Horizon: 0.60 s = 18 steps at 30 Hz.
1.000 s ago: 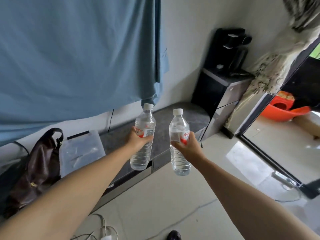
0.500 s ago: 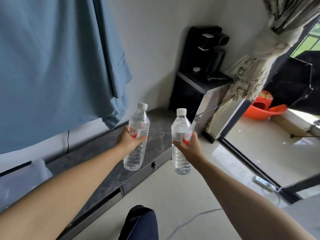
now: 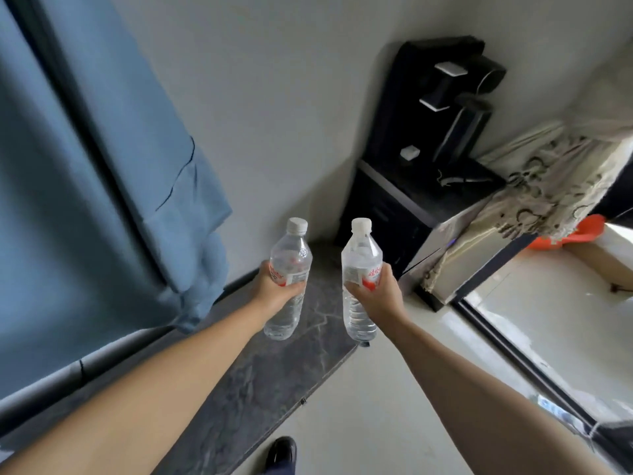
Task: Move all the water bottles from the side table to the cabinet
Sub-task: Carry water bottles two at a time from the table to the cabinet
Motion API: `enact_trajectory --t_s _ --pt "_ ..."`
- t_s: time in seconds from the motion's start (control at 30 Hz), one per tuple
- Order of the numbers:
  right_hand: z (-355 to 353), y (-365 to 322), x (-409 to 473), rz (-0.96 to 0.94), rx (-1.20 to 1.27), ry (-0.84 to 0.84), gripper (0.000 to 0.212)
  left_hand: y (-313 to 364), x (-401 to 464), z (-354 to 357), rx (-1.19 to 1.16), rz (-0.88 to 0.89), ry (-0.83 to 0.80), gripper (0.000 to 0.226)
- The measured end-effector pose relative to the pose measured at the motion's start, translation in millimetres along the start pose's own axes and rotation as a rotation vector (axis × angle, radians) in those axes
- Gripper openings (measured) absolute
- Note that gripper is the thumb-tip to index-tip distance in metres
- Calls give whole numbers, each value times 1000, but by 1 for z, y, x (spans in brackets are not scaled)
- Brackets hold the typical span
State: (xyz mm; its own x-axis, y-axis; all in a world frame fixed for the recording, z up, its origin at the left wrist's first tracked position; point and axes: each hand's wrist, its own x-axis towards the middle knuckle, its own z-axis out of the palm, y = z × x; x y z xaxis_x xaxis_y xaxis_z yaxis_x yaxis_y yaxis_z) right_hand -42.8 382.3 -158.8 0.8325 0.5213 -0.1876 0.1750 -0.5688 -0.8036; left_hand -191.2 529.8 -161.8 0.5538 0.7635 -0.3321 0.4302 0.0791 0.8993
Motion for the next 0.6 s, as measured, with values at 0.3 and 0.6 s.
enact_trajectory --t_s 0.3,0.6 --pt "37 15 163 12 104 -4 48 -23 154 63 -101 -65 56 49" --pt "143 104 344 11 237 -64 52 -104 327 152 -246 -48 217 51"
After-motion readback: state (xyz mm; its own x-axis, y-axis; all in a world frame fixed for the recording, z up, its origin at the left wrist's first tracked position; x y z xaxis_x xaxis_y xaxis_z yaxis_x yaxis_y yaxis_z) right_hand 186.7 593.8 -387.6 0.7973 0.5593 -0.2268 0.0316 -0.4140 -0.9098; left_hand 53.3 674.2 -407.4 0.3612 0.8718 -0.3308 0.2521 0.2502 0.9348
